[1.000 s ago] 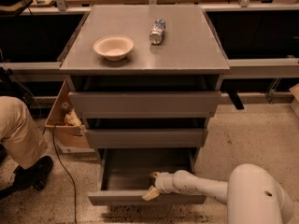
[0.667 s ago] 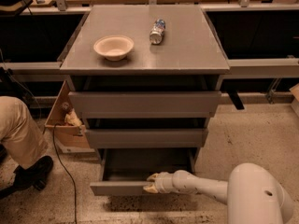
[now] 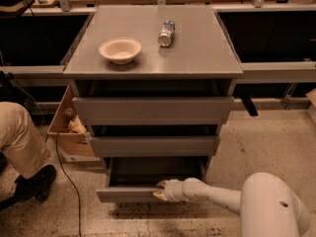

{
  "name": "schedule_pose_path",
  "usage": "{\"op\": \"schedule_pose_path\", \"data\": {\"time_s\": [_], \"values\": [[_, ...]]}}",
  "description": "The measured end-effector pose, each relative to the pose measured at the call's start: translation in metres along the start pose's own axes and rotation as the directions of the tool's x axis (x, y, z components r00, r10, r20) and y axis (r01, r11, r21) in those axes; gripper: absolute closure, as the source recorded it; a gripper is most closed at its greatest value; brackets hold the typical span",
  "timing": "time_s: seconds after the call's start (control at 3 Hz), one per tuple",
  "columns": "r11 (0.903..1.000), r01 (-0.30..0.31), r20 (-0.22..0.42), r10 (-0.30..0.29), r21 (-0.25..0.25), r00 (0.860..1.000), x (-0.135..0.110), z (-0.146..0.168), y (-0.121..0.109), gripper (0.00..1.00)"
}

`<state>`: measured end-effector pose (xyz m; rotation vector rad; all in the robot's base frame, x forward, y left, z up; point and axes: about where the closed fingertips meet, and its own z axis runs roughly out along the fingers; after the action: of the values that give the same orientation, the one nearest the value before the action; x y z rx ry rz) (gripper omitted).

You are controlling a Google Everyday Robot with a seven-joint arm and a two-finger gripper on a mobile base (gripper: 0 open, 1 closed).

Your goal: Close bottom drawer

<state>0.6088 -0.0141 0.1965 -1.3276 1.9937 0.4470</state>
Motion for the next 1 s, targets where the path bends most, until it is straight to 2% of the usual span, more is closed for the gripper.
{"op": "schedule_pose_path", "data": {"time_s": [0.33, 0.67, 1.0], "values": [[0.9999, 0.006, 0.023, -0.005, -0.009, 1.0, -0.007, -0.021, -0.01, 0.09], [0.9998, 0.005, 0.046, -0.004, -0.019, 0.999, -0.01, -0.04, -0.013, 0.0], [0.9985, -0.022, 0.07, 0.025, -0.049, 0.997, 0.003, -0.061, 0.002, 0.26]]}}
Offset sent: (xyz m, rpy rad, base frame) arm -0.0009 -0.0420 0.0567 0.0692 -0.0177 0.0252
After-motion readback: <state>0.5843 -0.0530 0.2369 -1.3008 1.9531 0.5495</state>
